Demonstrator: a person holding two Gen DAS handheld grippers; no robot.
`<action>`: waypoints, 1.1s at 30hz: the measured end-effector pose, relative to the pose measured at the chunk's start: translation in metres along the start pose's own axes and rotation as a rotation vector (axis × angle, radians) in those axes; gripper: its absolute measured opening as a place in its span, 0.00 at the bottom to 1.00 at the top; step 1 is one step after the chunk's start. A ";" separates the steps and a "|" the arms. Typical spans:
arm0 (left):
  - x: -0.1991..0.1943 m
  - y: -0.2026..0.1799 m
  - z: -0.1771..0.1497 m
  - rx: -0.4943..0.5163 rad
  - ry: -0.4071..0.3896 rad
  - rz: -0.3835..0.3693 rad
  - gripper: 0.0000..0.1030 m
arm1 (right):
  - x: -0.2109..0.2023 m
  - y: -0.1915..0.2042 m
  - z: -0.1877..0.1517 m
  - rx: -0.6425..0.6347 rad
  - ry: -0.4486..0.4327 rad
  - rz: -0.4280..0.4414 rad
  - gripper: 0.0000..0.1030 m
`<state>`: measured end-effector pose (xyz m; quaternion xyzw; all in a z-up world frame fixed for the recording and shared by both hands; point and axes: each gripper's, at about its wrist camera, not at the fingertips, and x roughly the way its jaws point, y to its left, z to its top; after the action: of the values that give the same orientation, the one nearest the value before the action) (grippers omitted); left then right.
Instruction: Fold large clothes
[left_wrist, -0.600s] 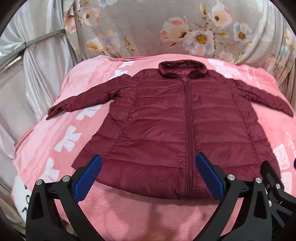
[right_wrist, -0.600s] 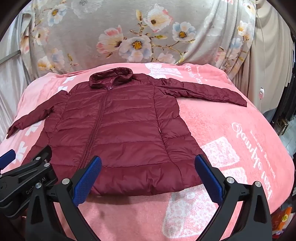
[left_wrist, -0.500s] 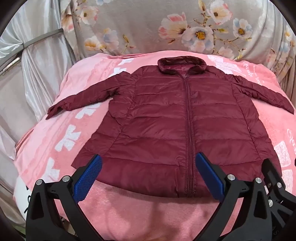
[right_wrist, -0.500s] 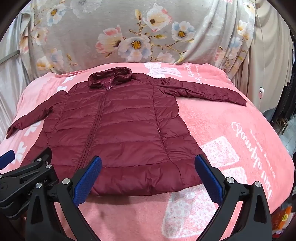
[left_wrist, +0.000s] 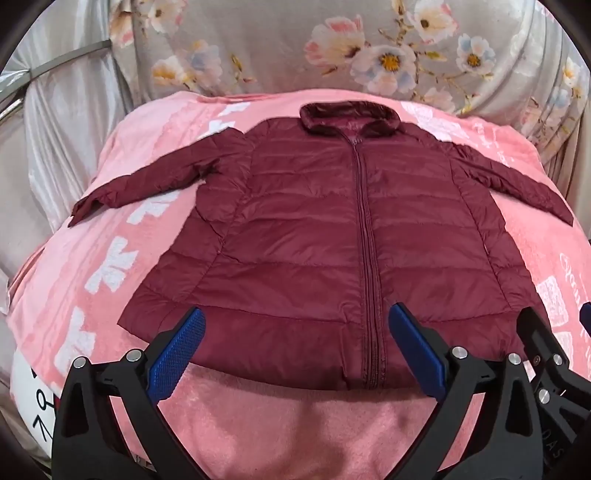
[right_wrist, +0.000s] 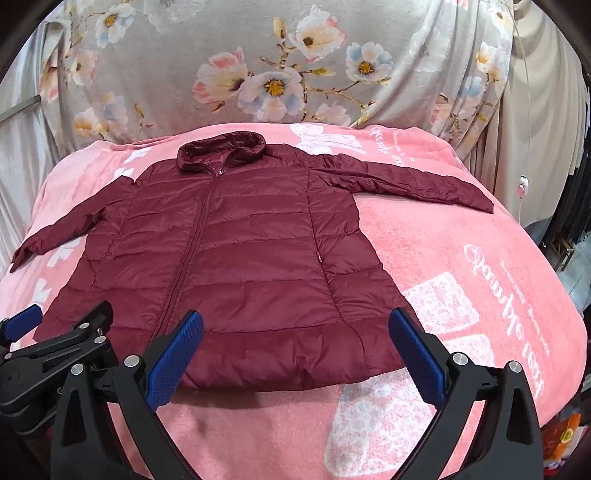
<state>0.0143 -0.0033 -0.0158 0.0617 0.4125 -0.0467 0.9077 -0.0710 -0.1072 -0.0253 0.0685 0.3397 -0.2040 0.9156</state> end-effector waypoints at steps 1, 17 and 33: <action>0.001 0.000 -0.001 0.007 0.000 -0.001 0.94 | 0.003 0.004 0.000 -0.005 0.002 -0.003 0.95; 0.001 0.001 0.002 0.020 -0.086 0.021 0.94 | 0.014 0.010 0.000 -0.013 0.013 0.003 0.95; 0.007 0.006 0.001 -0.001 -0.046 0.012 0.94 | 0.014 0.014 -0.003 -0.025 0.015 0.001 0.95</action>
<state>0.0201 0.0018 -0.0203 0.0627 0.3914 -0.0425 0.9171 -0.0573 -0.0979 -0.0368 0.0589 0.3490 -0.1987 0.9139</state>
